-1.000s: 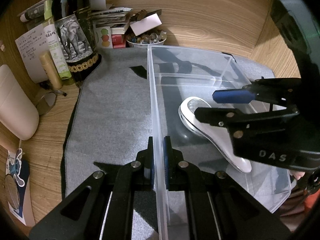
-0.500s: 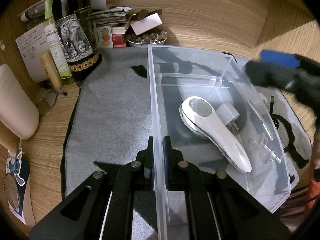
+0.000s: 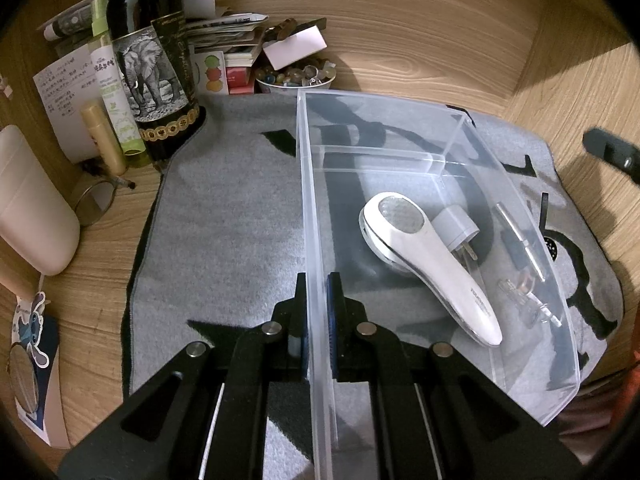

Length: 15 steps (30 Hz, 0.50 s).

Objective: Organize rigid objects
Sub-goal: 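Lower the white device into the box and open the right gripper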

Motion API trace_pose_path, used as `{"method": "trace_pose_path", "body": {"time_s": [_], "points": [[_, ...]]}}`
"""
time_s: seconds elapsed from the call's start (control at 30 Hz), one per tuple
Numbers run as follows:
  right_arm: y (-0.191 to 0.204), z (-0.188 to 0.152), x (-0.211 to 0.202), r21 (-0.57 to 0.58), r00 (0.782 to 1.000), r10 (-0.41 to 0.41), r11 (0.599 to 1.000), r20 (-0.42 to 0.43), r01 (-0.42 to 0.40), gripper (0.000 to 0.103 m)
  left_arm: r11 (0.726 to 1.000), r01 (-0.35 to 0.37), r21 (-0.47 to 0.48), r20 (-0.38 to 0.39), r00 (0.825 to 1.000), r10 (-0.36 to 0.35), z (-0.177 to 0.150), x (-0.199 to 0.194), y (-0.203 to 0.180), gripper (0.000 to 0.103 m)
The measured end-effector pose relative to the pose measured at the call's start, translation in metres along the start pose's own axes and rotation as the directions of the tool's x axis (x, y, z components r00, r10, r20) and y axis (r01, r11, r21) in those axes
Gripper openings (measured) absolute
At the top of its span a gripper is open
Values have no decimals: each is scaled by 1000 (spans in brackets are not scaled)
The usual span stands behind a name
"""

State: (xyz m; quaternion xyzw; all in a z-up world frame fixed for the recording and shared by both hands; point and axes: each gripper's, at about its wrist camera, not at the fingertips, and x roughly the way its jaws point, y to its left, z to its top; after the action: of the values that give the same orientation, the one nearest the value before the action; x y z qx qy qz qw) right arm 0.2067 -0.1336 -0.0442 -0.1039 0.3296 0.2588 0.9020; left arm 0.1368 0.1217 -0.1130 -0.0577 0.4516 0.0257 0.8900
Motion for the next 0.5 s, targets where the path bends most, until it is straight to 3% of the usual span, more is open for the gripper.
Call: {"method": "trace_pose_path", "body": {"time_s": [0.3, 0.5], "points": [[-37, -53, 25, 57, 989, -62, 996, -131, 70, 82, 1000, -10, 3, -1, 1000, 10, -1, -2, -1, 7], [-47, -81, 36, 105, 980, -27, 993, -195, 48, 81, 1000, -10, 3, 0, 1000, 10, -1, -2, -1, 7]]}}
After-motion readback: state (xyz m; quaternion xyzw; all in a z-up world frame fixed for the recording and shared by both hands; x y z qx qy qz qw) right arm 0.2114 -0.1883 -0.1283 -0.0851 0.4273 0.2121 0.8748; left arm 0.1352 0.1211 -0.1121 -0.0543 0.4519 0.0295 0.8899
